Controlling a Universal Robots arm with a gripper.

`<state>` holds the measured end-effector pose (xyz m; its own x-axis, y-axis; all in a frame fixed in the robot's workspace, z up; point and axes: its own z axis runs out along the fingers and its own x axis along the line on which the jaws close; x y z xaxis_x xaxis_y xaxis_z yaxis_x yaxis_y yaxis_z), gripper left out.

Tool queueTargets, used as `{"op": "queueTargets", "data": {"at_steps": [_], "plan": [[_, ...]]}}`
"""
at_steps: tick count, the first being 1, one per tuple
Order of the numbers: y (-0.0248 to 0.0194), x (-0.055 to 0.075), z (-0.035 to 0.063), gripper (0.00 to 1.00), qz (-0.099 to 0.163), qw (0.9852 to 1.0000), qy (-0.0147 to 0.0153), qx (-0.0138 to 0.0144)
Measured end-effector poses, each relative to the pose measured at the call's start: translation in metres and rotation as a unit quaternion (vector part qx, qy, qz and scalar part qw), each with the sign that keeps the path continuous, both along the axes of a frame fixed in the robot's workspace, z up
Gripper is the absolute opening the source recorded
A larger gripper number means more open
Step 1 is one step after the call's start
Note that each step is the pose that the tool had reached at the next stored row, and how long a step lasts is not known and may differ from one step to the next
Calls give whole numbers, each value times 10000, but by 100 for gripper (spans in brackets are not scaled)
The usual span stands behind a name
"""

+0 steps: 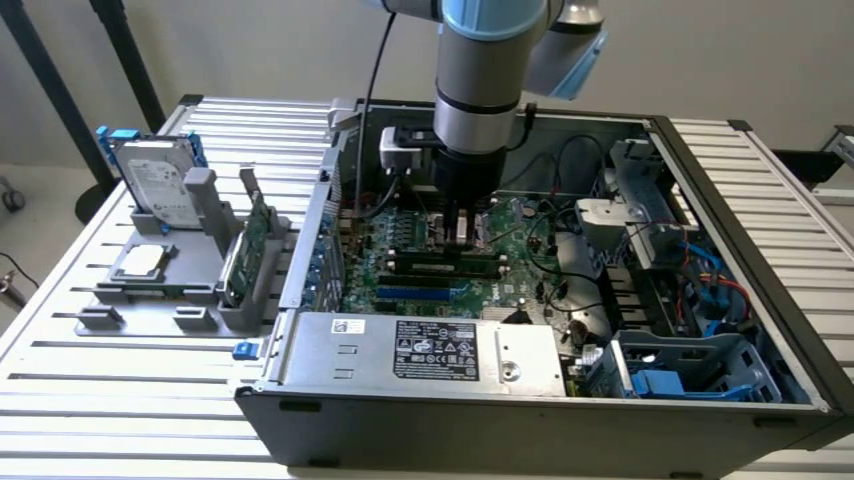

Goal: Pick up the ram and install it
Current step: 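Press down the ram until it locks into place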

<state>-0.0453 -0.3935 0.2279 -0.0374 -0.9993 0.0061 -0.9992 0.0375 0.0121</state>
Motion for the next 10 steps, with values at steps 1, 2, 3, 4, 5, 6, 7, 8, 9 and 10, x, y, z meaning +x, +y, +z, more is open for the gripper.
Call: {"op": "queueTargets", "data": {"at_steps": [1, 2, 3, 4, 5, 6, 7, 8, 9, 10], "plan": [[0, 0, -4, 11, 3, 10000, -1, -2], [-1, 0, -5, 11, 6, 10000, -1, -2], [-1, 0, -5, 11, 8, 10000, -1, -3], [1, 1, 3, 11, 8, 10000, -3, 3], [3, 2, 21, 11, 9, 10000, -9, 11], [2, 1, 57, 11, 9, 10000, -5, 5], [0, 1, 96, 11, 10, 10000, -2, 1], [1, 1, 127, 11, 10, 10000, -3, 2], [1, 1, 159, 11, 10, 10000, -2, 1], [0, 0, 187, 11, 10, 10000, -2, 1]]}}
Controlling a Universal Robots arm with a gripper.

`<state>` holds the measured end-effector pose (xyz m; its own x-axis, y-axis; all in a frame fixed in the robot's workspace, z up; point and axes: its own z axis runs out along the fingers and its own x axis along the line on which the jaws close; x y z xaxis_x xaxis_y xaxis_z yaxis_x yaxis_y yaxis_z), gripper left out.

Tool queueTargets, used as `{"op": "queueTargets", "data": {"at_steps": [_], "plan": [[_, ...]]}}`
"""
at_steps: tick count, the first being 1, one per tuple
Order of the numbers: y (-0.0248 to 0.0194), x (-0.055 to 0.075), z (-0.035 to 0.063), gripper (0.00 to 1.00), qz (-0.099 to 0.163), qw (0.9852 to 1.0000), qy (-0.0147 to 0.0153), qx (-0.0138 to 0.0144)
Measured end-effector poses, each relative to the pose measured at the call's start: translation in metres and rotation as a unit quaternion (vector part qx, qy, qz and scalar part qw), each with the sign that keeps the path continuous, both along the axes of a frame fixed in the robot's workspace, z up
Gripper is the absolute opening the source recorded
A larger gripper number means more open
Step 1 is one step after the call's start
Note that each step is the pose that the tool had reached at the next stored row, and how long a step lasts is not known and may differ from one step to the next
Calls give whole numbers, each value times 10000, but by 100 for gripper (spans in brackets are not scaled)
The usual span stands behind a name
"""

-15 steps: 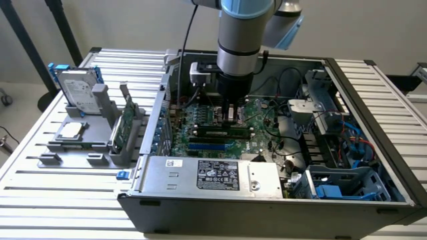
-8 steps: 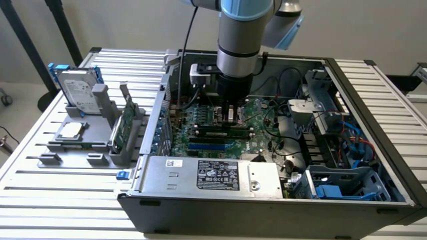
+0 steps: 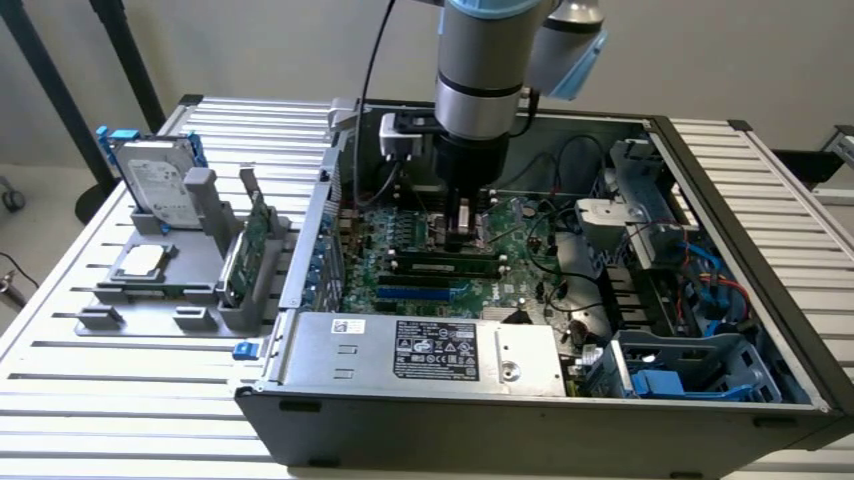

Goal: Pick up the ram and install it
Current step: 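Press down the ram until it locks into place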

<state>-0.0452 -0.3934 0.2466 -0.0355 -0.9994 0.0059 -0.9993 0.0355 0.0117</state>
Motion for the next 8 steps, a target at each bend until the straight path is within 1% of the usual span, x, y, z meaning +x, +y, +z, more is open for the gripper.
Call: {"op": "queueTargets", "data": {"at_steps": [2, 8], "plan": [[0, 0, 28, 11, 0, 10000, 0, 0], [0, 0, 28, 11, 0, 10000, 0, 0]]}}
